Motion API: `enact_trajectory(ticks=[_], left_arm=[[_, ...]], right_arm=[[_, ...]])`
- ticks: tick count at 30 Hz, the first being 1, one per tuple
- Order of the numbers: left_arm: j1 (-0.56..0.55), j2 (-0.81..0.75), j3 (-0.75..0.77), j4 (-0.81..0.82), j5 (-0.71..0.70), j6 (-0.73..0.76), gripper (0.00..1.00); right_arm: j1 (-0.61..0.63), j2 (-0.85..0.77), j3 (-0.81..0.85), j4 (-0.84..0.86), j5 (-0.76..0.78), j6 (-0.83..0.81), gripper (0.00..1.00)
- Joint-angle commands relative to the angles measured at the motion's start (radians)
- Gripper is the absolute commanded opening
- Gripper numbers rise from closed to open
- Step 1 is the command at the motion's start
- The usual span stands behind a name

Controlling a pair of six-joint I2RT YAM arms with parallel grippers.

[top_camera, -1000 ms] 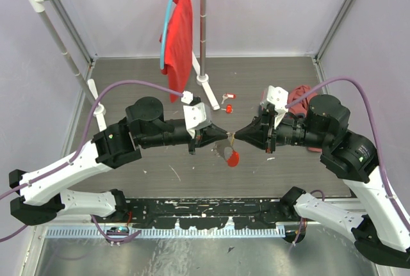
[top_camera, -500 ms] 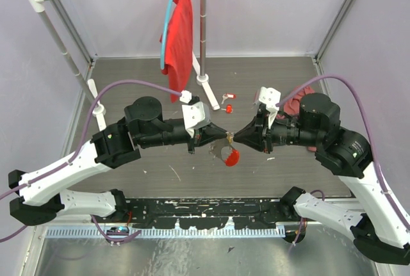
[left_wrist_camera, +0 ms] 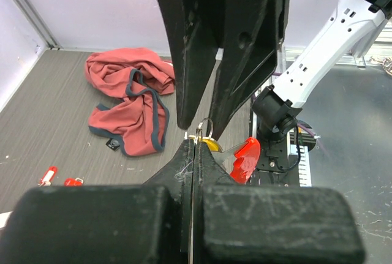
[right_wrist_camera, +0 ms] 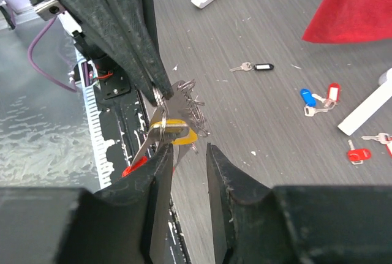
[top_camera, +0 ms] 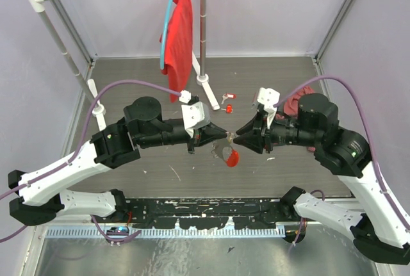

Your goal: Put the keys on the keyring

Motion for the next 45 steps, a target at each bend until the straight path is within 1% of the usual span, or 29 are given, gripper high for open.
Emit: enact_trajectory(ticks=[1,4,9,15,20,32,39,45], left_arm=[[-0.001,-0.03,0.003,0.056,-0.002,-0.005,0.0],[-0.001,-0.033,0.001,0.057,-0.001,-0.01,0.0],[-0.001,-0.037,-0.005,0.071,0.013,-0.028,0.0],[-0.001,-0.033,-0.004,0.077,0.038,-0.041,0.0],[-0.001,-0.037,-0.007,0.087,0.063,-0.05,0.0],[-0.001,-0.034,-0.013,0.106,0.105,-0.059,0.0],[-0.001,-0.035,-0.013,0.114,0.108,-0.061,0.0],[-0.001,-0.036,-0.015,0.12,0.111,-0.066,0.0]], right_arm=[[0.004,-0.056,0.05,0.024,0.03,-0.034,0.36],[0.005,-0.078,0.048,0.051,0.023,-0.039,0.41],[0.004,-0.099,0.019,0.143,-0.012,-0.006,0.48],[0.004,-0.076,-0.008,0.214,-0.065,0.024,0.51],[0.004,-0.066,-0.019,0.242,-0.089,0.034,0.51],[0.003,-0.052,-0.04,0.254,-0.127,0.043,0.32],[0.004,-0.044,-0.049,0.247,-0.145,0.04,0.3],[0.004,-0.042,-0.05,0.245,-0.158,0.036,0.21]])
